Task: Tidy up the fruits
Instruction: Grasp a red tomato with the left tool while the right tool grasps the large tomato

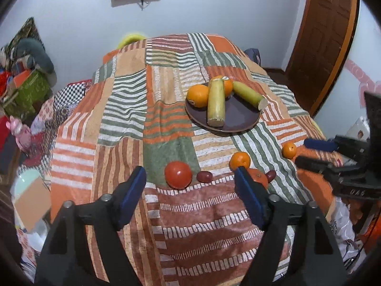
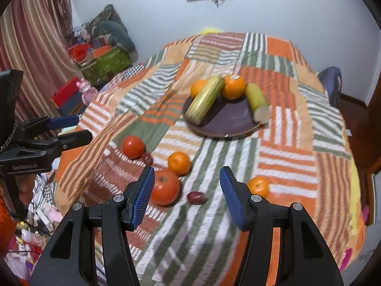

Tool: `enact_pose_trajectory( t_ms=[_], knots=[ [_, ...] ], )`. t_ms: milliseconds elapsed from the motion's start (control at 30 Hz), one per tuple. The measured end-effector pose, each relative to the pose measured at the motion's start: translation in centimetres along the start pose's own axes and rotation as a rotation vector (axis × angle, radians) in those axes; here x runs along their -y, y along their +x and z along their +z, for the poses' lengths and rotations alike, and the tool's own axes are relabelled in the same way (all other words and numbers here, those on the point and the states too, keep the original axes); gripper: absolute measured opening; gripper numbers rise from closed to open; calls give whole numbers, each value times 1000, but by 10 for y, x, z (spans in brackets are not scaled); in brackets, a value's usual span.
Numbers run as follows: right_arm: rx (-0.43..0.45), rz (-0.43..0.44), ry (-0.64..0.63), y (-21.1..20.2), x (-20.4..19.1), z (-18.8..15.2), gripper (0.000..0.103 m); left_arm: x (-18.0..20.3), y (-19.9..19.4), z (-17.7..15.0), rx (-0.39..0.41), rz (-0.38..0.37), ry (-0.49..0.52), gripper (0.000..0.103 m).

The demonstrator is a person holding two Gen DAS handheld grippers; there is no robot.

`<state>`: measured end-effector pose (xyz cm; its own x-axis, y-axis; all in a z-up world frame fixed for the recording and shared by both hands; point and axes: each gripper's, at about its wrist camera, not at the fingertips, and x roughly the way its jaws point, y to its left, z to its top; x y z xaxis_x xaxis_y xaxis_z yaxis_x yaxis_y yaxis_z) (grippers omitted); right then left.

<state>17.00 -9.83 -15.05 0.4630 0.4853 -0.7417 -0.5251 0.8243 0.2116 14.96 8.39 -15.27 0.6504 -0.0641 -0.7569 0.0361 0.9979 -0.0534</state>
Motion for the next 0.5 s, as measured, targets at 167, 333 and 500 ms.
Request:
enact_pose_trajectory(
  t_ms=[167,333,500],
  knots=[
    [-56,15,-9,21,-13,-8,53,-14,-2,-10,40,39,-6,79],
    [-108,21,-24,41,-24,-13,53,-27,6,-18,-17,30,-21,91],
    [-151,21,-34,57,-29,-15,53,-34,17,-26,-55,15,-25,91]
  ],
)
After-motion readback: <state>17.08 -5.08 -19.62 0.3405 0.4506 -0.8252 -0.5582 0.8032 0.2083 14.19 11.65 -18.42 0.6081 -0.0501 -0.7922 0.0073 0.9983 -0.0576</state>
